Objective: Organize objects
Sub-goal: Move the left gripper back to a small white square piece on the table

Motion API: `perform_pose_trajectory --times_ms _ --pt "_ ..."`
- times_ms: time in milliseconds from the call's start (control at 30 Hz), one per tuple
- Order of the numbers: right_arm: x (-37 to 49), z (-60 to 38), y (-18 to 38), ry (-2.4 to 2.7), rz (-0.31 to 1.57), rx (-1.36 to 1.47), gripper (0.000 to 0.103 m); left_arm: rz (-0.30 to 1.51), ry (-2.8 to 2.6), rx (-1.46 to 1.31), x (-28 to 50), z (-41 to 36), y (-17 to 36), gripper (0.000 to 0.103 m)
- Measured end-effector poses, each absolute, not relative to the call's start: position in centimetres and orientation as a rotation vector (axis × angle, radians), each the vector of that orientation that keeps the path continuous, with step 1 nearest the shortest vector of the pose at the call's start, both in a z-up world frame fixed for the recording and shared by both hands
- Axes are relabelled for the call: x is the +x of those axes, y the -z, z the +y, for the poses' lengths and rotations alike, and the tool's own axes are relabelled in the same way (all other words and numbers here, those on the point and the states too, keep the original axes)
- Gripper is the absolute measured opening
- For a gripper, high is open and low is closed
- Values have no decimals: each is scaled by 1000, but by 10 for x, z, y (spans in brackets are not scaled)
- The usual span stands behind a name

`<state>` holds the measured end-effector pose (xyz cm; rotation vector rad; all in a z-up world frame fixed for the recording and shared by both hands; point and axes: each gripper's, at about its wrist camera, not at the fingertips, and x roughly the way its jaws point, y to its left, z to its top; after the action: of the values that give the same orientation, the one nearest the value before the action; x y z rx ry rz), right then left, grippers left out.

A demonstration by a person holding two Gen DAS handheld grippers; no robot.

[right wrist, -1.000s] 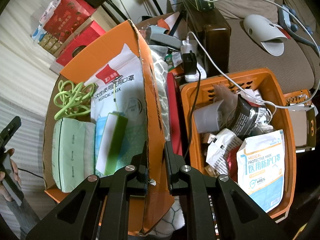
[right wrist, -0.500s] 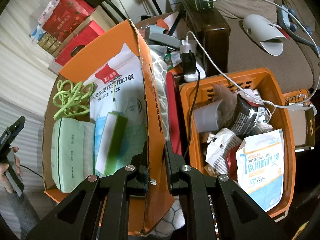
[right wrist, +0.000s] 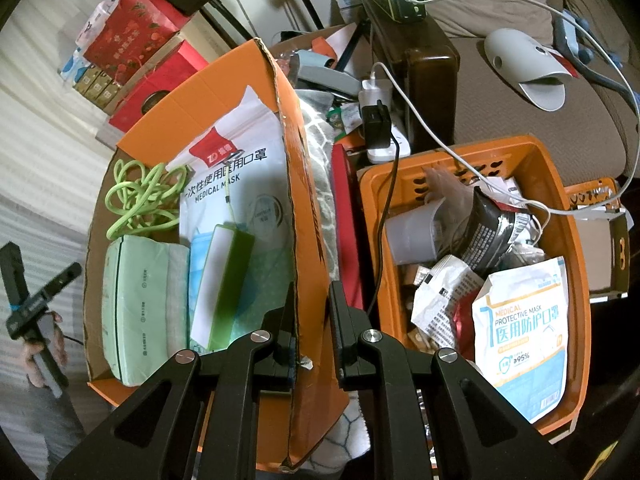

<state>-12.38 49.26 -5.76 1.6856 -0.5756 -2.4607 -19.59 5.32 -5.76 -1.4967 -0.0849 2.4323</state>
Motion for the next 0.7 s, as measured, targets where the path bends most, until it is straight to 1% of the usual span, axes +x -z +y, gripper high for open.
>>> perform_pose_trajectory --times_ms 67,133,400,600,700 --pt "-123 493 58 2461 -574 1686 12 -72 -2415 -1495 -194 58 64 94" --pt "-124 493 58 2461 -574 1687 12 -67 -2390 -1488 -192 64 71 88" --pt "-124 492 58 2461 -575 1687 12 -72 -2295 -1434 -191 80 89 72" --pt "-124 492 58 2461 -575 1686 12 3 -2290 -1431 -190 95 97 60" --pt "-124 493 58 2461 -574 1686 12 20 -2292 -1424 -190 102 100 57"
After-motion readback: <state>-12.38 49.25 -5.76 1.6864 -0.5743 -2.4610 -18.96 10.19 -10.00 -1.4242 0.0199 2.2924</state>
